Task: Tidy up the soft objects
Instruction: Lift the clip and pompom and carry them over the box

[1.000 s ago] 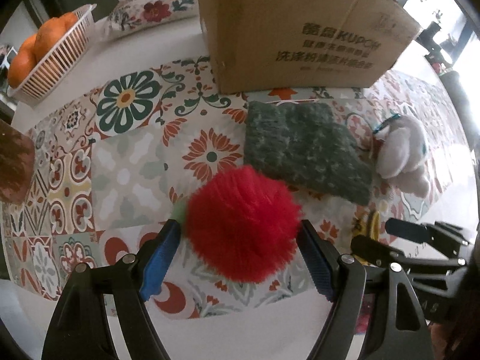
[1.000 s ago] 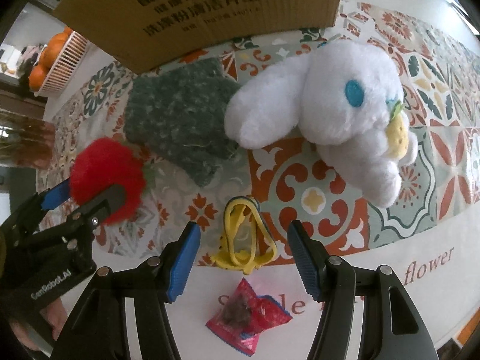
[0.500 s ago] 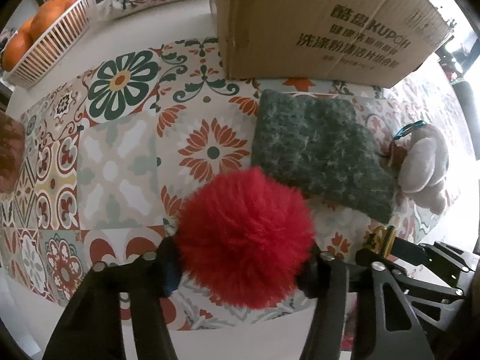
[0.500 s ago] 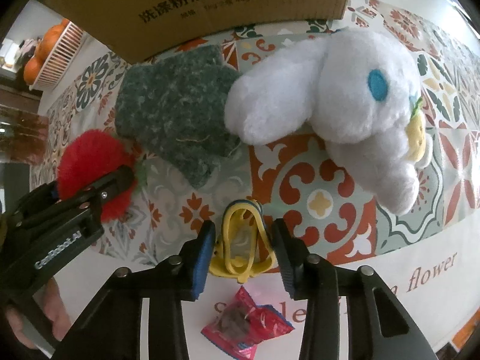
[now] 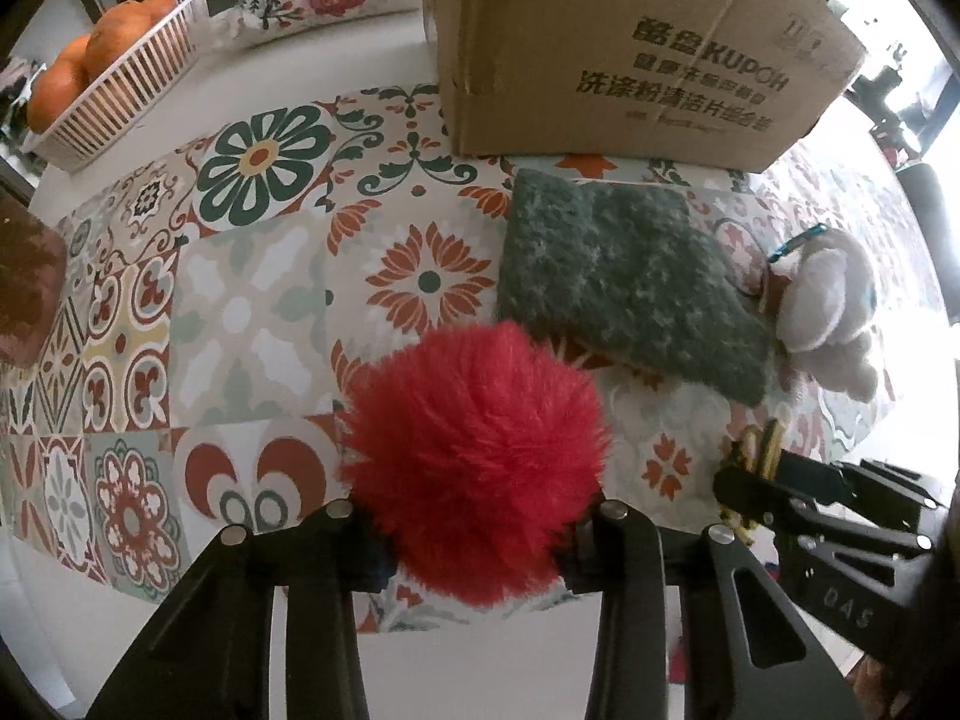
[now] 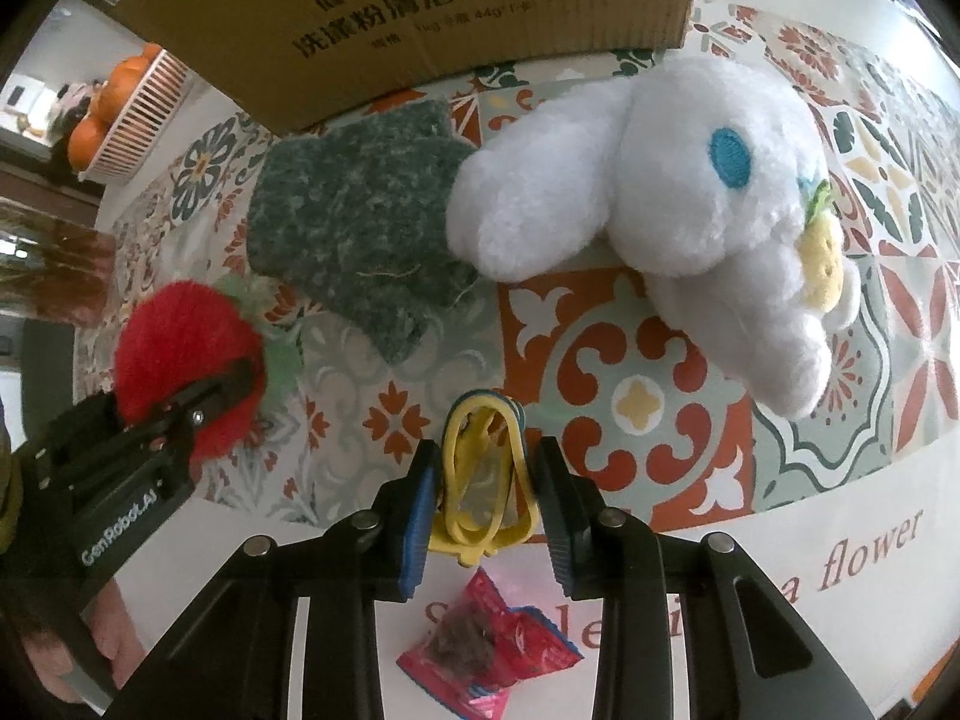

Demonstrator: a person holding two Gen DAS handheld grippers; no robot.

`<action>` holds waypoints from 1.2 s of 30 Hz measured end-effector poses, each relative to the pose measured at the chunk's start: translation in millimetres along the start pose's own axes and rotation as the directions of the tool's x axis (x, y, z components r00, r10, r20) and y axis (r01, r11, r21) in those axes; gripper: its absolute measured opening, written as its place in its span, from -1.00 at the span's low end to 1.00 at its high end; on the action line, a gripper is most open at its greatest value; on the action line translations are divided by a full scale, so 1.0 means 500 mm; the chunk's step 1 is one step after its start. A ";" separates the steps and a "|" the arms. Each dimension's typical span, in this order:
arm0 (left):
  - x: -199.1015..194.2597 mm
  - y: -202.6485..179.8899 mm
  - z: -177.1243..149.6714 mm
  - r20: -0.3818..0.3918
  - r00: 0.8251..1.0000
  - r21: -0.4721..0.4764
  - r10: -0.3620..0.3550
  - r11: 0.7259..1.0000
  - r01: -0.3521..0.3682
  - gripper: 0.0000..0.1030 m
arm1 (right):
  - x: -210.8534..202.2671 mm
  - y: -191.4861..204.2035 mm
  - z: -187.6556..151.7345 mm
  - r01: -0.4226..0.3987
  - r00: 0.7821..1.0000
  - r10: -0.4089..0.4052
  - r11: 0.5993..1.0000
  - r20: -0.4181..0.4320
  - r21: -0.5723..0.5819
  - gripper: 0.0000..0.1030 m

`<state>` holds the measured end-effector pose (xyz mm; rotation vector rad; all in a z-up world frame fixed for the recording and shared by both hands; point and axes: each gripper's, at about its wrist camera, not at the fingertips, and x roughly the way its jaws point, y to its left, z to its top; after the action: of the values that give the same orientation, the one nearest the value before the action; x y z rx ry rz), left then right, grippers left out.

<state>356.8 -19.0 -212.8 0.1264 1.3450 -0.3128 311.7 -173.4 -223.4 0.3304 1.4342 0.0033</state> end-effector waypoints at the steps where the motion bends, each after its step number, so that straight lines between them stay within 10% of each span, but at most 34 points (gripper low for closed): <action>1: -0.007 0.000 -0.005 0.003 1.000 -0.002 -0.004 1.000 0.004 -0.26 | -0.004 0.001 -0.001 -0.007 1.000 0.007 1.000 0.008 -0.005 -0.35; 36: -0.230 -0.075 -0.044 0.278 0.960 -0.034 -0.041 0.998 0.052 -0.26 | -0.229 -0.004 -0.025 -0.099 0.957 0.129 0.987 0.258 -0.128 -0.35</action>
<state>303.5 -31.4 -102.6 0.0154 1.0760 -0.3296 283.0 -195.2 -114.3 0.3064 1.1419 0.1304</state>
